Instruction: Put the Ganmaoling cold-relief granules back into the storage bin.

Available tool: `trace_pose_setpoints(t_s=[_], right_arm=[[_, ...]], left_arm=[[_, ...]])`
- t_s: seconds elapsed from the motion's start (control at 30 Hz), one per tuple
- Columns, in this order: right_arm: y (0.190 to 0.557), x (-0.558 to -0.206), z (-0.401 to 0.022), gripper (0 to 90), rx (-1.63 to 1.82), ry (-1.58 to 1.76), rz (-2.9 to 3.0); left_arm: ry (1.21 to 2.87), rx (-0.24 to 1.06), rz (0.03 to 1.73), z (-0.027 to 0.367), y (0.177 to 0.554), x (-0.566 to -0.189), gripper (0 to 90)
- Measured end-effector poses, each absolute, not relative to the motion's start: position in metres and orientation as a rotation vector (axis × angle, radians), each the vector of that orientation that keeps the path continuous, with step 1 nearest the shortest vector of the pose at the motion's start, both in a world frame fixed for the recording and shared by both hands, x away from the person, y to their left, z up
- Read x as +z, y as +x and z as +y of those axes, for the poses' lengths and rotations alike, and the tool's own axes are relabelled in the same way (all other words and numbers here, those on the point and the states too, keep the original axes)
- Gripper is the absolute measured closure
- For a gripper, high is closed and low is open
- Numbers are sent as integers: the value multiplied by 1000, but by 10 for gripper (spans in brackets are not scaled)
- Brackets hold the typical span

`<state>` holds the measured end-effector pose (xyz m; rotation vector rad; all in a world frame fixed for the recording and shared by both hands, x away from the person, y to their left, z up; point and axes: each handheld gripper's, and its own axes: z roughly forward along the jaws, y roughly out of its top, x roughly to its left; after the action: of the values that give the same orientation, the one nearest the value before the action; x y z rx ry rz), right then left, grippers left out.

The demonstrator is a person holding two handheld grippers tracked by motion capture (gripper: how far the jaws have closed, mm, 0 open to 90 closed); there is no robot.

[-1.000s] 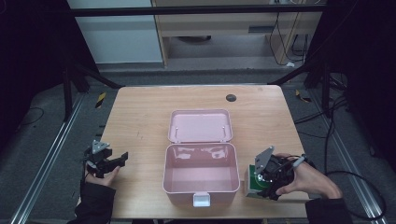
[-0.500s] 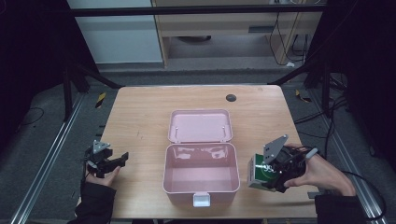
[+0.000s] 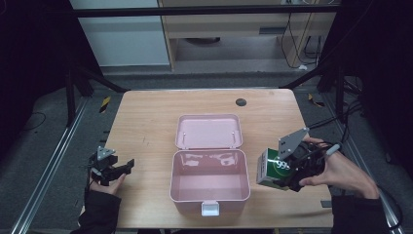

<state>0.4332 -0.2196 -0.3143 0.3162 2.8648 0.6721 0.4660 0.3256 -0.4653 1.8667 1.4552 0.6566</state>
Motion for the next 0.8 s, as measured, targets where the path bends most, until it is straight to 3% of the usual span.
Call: trace_pose_setpoints(t_s=[0.8], right_arm=[[432, -278, -192, 162, 675, 240, 2865]], left_arm=[[1871, 655, 1454, 324, 467, -466, 304]])
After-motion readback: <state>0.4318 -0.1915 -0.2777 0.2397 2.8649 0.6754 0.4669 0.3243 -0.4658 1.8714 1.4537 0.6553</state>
